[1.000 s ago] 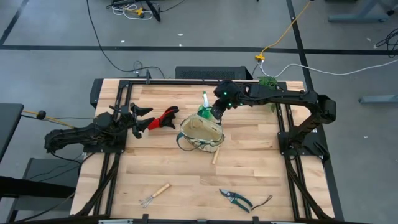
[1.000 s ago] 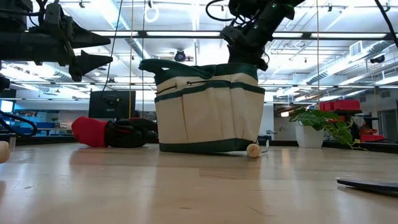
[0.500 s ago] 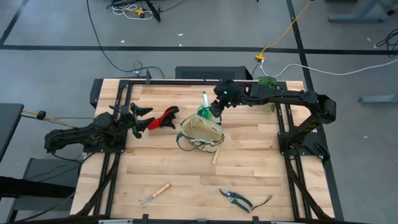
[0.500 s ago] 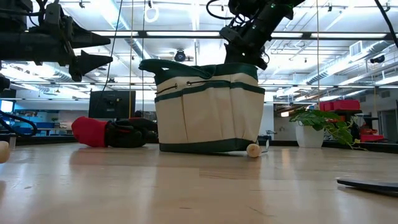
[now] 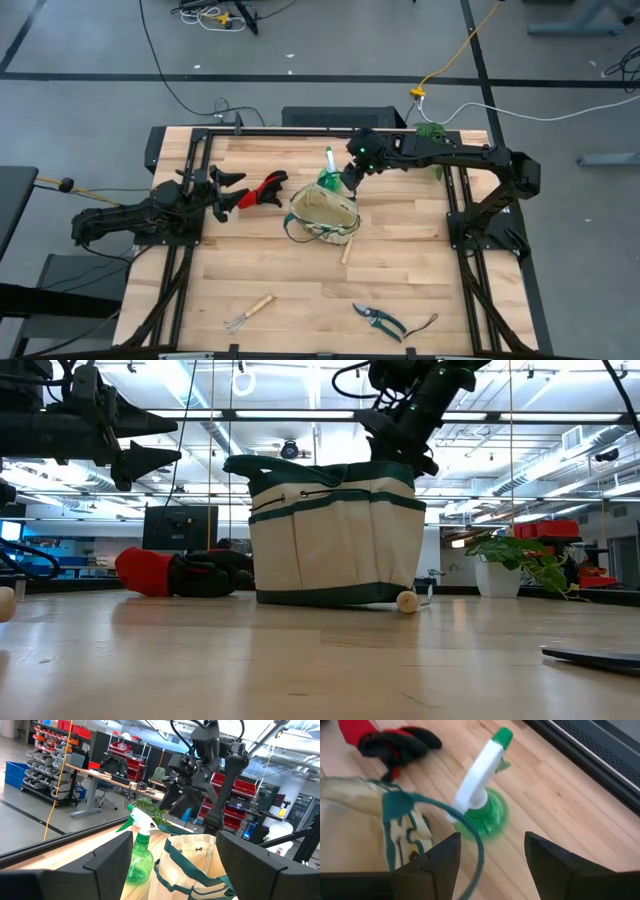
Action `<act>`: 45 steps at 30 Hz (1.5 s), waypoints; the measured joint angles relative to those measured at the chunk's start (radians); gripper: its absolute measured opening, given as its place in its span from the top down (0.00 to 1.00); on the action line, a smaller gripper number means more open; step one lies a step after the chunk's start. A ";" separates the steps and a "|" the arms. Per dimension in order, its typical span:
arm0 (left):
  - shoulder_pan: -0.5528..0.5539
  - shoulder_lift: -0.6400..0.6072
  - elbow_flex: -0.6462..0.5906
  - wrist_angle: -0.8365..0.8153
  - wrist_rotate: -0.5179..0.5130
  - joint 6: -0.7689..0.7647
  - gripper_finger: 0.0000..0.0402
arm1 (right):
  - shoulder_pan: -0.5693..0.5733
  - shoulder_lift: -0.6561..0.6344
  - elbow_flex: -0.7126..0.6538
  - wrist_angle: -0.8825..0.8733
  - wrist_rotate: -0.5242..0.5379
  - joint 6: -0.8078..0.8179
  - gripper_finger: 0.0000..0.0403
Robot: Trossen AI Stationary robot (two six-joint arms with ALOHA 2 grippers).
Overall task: Pick & Place Garden tools in Gardening bag
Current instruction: Put the green spray bottle into the white bag
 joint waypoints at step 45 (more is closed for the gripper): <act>0.000 0.000 0.000 0.000 0.000 0.003 0.27 | -0.036 0.121 0.001 0.269 -0.003 0.052 0.45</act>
